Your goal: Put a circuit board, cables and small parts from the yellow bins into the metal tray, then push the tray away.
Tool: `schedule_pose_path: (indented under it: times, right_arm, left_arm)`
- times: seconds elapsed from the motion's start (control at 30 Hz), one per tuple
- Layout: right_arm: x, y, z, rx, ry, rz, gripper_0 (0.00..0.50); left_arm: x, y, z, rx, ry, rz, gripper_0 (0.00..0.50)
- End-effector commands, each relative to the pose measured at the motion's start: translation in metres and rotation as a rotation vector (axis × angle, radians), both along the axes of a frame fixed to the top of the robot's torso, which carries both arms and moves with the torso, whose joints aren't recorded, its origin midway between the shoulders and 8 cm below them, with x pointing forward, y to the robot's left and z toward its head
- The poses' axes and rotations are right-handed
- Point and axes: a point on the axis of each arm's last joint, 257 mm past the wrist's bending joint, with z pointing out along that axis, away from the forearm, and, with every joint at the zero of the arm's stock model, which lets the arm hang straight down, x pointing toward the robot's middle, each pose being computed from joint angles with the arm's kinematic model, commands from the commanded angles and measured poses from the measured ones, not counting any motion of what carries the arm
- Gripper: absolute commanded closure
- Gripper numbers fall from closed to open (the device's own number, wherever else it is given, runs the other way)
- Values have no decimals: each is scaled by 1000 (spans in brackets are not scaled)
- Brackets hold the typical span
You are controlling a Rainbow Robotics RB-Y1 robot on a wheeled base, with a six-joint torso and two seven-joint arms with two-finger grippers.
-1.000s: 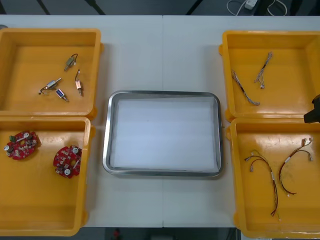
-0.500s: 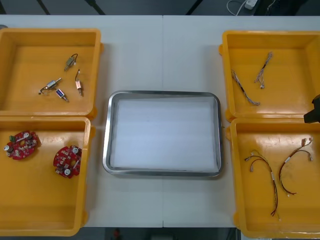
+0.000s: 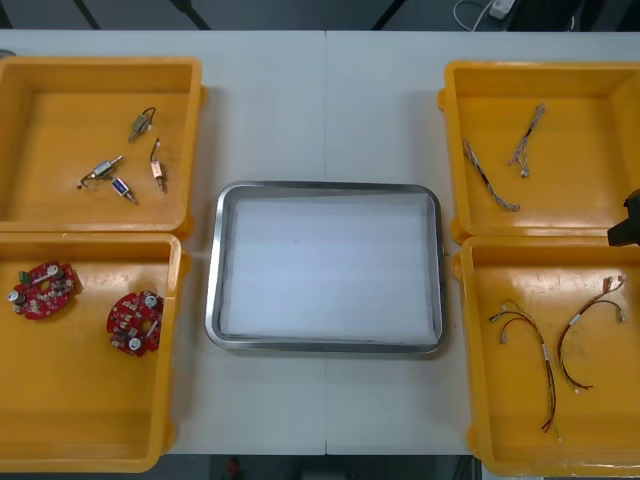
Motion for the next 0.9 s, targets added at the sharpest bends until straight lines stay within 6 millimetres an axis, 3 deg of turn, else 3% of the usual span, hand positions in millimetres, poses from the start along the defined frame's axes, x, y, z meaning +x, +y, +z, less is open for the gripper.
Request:
schedule_pose_path:
  times: [0.03,0.9]
  right_arm:
    - [-1,-17,15,-58,-27,13,0]
    - [-1,-17,15,-58,-27,13,0]
  left_arm:
    - [-1,12,15,20,-26,54,0]
    - [-1,12,15,20,-26,54,0]
